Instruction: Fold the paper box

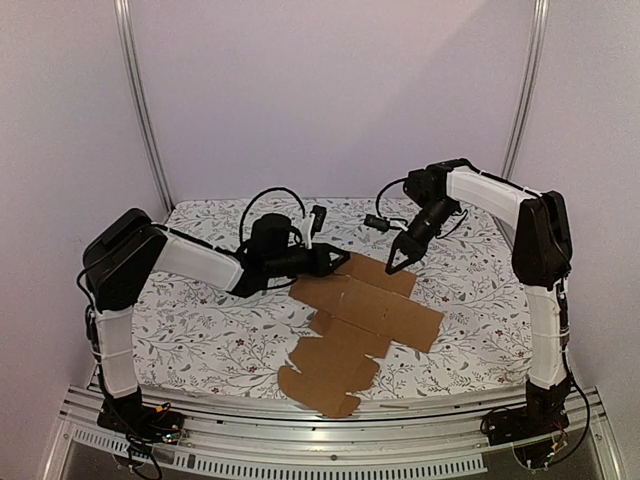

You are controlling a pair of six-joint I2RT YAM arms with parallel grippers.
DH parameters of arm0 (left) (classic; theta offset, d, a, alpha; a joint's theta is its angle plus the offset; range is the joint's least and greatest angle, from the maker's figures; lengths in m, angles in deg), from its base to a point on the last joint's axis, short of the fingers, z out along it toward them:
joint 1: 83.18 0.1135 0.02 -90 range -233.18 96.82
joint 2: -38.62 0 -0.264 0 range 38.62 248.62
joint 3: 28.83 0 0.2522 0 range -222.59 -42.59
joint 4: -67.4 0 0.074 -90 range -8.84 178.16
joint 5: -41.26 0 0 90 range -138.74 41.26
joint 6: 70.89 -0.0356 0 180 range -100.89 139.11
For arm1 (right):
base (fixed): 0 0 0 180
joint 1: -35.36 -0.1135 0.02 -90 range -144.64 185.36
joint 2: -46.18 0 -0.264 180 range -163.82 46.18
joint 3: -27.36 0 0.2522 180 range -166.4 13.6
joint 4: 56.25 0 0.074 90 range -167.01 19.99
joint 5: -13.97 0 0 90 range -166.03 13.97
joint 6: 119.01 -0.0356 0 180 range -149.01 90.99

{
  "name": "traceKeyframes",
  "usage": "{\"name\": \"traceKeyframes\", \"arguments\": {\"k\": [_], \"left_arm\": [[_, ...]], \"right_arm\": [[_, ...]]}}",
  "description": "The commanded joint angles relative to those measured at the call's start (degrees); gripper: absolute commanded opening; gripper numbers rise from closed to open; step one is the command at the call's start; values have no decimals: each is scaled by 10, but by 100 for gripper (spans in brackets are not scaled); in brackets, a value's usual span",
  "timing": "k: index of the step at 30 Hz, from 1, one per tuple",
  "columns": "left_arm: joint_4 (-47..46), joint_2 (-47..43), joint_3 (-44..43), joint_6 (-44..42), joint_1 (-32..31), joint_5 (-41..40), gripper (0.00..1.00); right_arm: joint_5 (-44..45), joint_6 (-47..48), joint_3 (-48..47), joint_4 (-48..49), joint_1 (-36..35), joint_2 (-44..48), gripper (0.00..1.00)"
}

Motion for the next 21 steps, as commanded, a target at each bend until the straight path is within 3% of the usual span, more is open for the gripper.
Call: {"name": "traceKeyframes", "arguments": {"k": [1,10,15,21], "left_arm": [[-20,-48,34,-10,1,-25,21],[17,-216,212,-57,17,-143,59],[7,-230,276,-70,24,-180,64],[-87,-187,319,-62,31,-172,65]], "right_arm": [[6,3,-11,0,-9,-6,0],[163,25,47,100,-34,74,0],[267,57,103,183,-75,127,0],[393,105,183,286,-125,177,0]]}}
